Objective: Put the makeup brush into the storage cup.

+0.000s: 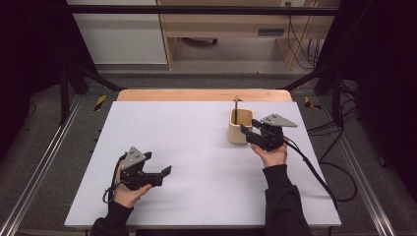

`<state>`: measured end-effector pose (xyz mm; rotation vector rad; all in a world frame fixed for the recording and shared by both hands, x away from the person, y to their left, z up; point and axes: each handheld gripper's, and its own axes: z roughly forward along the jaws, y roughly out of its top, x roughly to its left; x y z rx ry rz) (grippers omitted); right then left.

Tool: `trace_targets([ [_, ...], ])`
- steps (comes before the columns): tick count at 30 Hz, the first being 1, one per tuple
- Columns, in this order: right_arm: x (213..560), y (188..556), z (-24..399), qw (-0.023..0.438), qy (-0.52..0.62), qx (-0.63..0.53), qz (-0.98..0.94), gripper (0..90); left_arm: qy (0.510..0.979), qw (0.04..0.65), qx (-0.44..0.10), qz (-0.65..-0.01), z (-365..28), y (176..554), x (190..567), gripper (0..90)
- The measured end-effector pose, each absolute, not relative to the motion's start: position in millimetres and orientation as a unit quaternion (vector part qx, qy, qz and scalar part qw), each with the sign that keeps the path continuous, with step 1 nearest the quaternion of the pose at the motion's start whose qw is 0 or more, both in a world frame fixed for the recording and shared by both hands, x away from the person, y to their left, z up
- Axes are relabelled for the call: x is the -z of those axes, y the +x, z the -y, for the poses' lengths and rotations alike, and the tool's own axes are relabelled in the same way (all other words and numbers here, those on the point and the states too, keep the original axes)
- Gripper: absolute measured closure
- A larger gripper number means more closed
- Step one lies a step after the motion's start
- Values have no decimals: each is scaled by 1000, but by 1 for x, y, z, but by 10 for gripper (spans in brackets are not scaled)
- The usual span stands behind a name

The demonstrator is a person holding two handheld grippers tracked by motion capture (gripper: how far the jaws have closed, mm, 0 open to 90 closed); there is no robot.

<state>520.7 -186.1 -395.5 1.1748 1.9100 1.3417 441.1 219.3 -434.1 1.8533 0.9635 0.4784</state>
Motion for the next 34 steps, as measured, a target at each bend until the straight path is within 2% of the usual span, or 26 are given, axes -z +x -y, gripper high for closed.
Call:
trace_targets([
  [3, 395, 510, 188, 262, 428, -495, -709, 386, 759, 479, -196, -395, -221, 441, 434, 83],
  [11, 398, 483, 199, 266, 420, -500, -709, 262, 756, 481, -197, -399, -223, 442, 433, 82],
  [23, 407, 457, 218, 253, 410, -508, -714, 147, 751, 482, -199, -405, -230, 442, 432, 82],
  [34, 419, 448, 241, 252, 433, -502, -705, 114, 748, 478, -200, -415, -236, 445, 435, 74],
])
